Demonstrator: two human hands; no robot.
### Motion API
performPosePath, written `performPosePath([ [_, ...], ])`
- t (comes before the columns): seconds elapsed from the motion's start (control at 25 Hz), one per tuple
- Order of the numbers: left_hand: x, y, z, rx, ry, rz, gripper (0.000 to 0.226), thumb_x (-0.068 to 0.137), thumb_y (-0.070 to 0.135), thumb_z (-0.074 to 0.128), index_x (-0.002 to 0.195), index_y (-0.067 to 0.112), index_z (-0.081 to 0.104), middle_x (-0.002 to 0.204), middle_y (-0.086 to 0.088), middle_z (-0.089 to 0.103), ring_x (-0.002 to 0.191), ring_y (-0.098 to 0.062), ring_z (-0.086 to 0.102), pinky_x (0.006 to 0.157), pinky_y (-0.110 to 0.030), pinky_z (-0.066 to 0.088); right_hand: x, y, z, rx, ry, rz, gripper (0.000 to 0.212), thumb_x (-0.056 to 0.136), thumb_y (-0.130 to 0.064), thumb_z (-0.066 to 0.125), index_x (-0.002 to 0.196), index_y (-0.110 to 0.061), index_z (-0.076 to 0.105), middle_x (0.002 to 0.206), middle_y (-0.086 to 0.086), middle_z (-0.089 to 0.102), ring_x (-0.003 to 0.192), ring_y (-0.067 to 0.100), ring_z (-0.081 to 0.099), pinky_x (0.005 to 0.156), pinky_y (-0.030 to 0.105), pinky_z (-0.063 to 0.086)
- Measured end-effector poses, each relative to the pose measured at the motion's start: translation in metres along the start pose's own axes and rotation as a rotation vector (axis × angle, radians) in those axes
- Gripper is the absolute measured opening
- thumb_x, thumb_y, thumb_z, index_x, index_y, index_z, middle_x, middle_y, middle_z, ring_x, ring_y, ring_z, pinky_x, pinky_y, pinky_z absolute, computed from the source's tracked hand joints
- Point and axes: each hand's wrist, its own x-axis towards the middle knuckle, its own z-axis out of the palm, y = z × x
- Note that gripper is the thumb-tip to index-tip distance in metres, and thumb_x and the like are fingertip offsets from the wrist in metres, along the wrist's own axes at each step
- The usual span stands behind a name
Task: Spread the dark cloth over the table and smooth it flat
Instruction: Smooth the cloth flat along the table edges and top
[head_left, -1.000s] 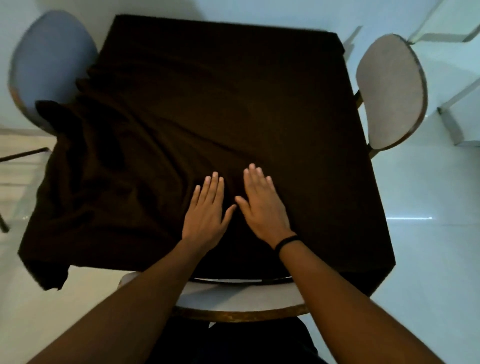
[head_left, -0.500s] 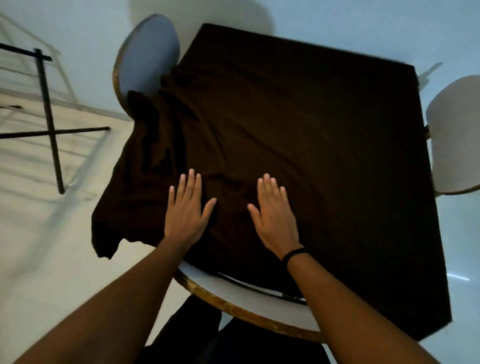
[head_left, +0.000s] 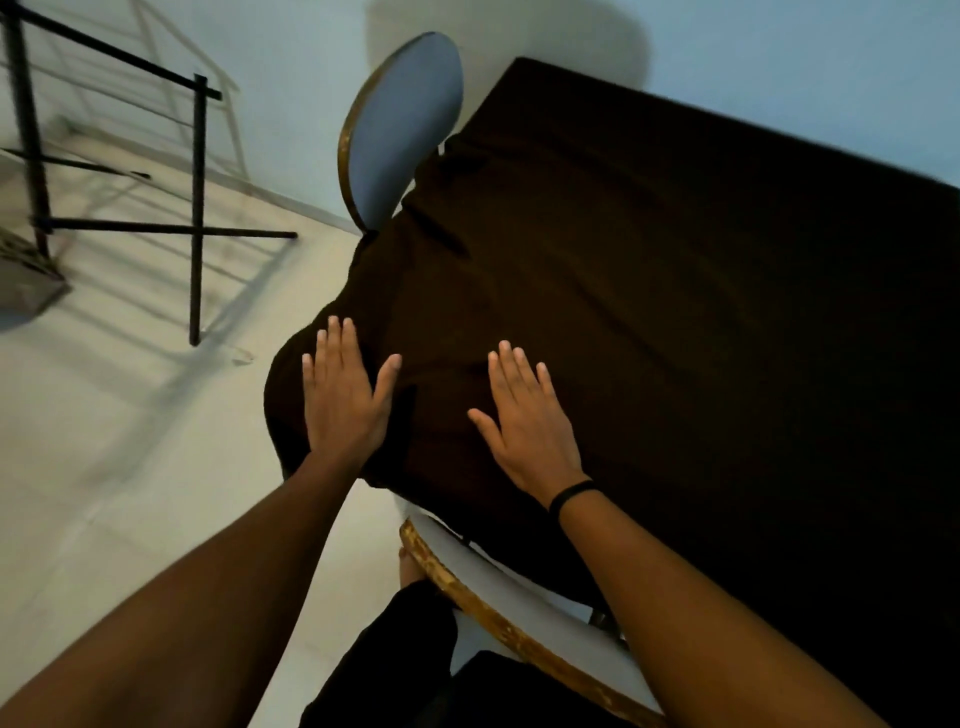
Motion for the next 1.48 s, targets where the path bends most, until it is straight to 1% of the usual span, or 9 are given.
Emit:
performPosePath([
  [0.08,-0.007,-0.020,0.003,0.037,-0.063,-0.047,0.081,0.093,0.063,0.021,0.153,0.010,0.008,0.162,-0.011,0.006,0.149,-0.023,0.001,0.120,-0.040,0.001,0.003,-0.012,0.008,-0.031,-0.070,-0.036,0.068,0.098,-0.049,0.019,0.149,-0.008,0.003,0.160,0.012,0.003,0.147,0.023,-0.001,0.118,0.041,-0.002],
  [0.28,-0.014,-0.039,-0.006,0.084,0.059,-0.151,0.079,0.094,0.063,0.019,0.151,0.009,0.016,0.160,-0.013,0.018,0.148,-0.025,0.011,0.120,-0.042,0.003,0.004,-0.025,0.013,-0.015,-0.039,-0.180,0.067,0.096,-0.049,0.015,0.148,-0.007,0.009,0.159,0.014,0.011,0.147,0.024,0.005,0.117,0.038,-0.004],
  [0.44,0.014,-0.018,0.000,0.041,-0.049,-0.042,0.073,0.097,0.057,0.017,0.153,0.013,0.004,0.163,-0.008,0.002,0.149,-0.021,-0.003,0.120,-0.038,-0.002,0.032,-0.018,0.007,-0.036,-0.065,-0.110,0.068,0.097,-0.049,0.019,0.149,-0.007,0.005,0.160,0.013,0.005,0.147,0.024,0.001,0.118,0.040,-0.002],
  [0.64,0.003,-0.045,-0.002,0.122,-0.027,-0.169,0.068,0.098,0.050,0.020,0.153,0.010,0.009,0.162,-0.011,0.010,0.149,-0.023,0.004,0.121,-0.041,0.001,0.030,-0.037,0.018,-0.056,-0.100,-0.272,0.068,0.096,-0.050,0.013,0.148,-0.008,0.005,0.160,0.013,0.007,0.147,0.023,0.002,0.116,0.038,-0.006],
  [0.76,0.024,-0.019,0.001,0.098,-0.005,-0.090,0.066,0.099,0.045,0.021,0.153,0.010,0.007,0.162,-0.011,0.007,0.149,-0.023,0.002,0.120,-0.040,0.000,0.045,-0.033,0.014,-0.019,-0.061,-0.183,0.067,0.096,-0.049,0.016,0.148,-0.008,0.005,0.159,0.013,0.004,0.147,0.023,0.001,0.115,0.037,-0.006],
  [0.88,0.028,-0.011,0.006,0.112,-0.121,0.045,0.066,0.099,0.047,0.018,0.153,0.012,0.002,0.163,-0.008,0.000,0.149,-0.021,-0.004,0.120,-0.039,-0.001,0.049,-0.032,0.015,-0.064,-0.081,-0.141,0.068,0.097,-0.049,0.017,0.149,-0.007,0.003,0.160,0.014,0.003,0.147,0.024,0.000,0.116,0.039,-0.005],
  [1.04,0.024,-0.019,0.005,0.153,-0.083,-0.012,0.066,0.099,0.047,0.021,0.153,0.011,0.006,0.163,-0.009,0.006,0.149,-0.020,0.000,0.120,-0.039,-0.001,0.051,-0.027,0.011,0.001,-0.086,-0.206,0.066,0.098,-0.048,0.020,0.149,-0.008,0.005,0.160,0.013,0.004,0.147,0.022,0.000,0.115,0.036,-0.006],
  [1.28,0.058,0.022,0.017,0.127,-0.164,0.135,0.070,0.097,0.052,0.020,0.152,0.016,-0.002,0.162,-0.006,-0.004,0.148,-0.019,-0.008,0.120,-0.039,-0.002,0.084,0.013,-0.006,0.013,-0.043,0.013,0.067,0.098,-0.047,0.023,0.149,-0.008,0.004,0.160,0.013,0.003,0.147,0.023,0.000,0.118,0.039,0.000],
  [1.48,0.053,0.006,0.019,0.170,-0.127,0.059,0.071,0.096,0.054,0.022,0.152,0.015,0.003,0.162,-0.006,0.003,0.148,-0.018,-0.003,0.119,-0.036,-0.001,0.082,-0.001,0.004,-0.009,-0.068,-0.065,0.066,0.098,-0.046,0.019,0.149,-0.007,0.006,0.159,0.015,0.005,0.147,0.024,0.002,0.118,0.040,-0.001],
])
